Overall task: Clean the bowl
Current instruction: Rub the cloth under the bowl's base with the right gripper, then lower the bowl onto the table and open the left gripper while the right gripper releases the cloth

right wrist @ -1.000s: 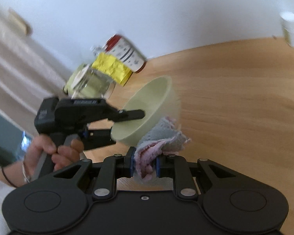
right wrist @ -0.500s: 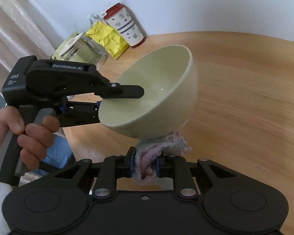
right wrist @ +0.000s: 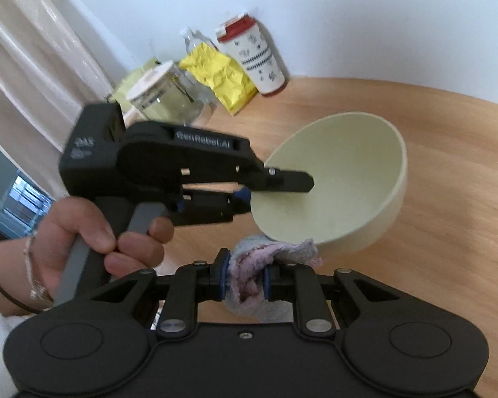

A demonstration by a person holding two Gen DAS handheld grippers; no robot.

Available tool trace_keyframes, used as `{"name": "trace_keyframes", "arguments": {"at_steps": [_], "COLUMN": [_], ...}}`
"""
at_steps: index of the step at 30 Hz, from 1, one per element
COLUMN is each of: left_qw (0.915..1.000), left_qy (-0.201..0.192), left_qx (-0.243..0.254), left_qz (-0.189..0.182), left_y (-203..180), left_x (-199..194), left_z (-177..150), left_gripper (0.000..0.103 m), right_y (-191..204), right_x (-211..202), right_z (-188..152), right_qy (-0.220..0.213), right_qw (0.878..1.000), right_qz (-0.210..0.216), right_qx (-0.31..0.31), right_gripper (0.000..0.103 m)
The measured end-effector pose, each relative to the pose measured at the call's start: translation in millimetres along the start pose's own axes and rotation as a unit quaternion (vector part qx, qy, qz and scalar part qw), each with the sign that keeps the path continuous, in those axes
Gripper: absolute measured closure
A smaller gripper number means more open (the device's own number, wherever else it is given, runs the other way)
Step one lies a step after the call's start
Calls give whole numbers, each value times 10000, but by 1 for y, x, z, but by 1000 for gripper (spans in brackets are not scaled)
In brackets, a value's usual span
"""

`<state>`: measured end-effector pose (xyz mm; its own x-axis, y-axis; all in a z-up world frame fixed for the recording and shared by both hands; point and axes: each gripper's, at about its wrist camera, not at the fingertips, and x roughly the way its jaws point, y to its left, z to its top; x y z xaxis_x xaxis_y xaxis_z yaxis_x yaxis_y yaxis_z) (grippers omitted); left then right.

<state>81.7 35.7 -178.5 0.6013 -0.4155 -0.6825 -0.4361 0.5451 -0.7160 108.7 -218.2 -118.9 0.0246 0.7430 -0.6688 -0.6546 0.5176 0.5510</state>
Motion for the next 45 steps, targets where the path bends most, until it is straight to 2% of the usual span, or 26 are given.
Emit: {"name": "trace_keyframes", "arguments": {"at_steps": [8, 15, 21, 25, 31, 38, 42, 45], "left_qw": [9998, 9992, 9983, 9978, 9963, 9939, 9921, 9906], "left_qy": [210, 318, 438, 474, 565, 648, 695, 730], "left_qx": [1, 185, 242, 284, 454, 734, 894, 1013], "left_qz": [52, 151, 307, 366, 463, 509, 536, 555], "left_y": [14, 16, 26, 30, 34, 31, 30, 28], "left_x": [-1, 4, 6, 10, 13, 17, 20, 22], "left_z": [15, 21, 19, 18, 19, 22, 25, 26], "left_gripper": [86, 86, 86, 86, 86, 86, 86, 86], "right_y": [-15, -23, -50, -67, -87, -93, -99, -97], "right_x": [19, -20, -49, -47, -26, -22, -17, -18], "right_z": [-10, -18, -32, -43, -54, -60, -58, -58], "right_qy": [163, -380, -911, -1090, -1059, -1131, -1152, -1159], "right_qw": [9968, 9895, 9722, 9622, 9535, 9451, 9363, 9351], "right_qz": [-246, -490, -907, -941, -1063, -1181, -1360, -1573], "right_qx": [746, 1308, 1958, 2312, 2616, 2829, 3026, 2957], "right_gripper": [82, 82, 82, 82, 82, 81, 77, 75]}}
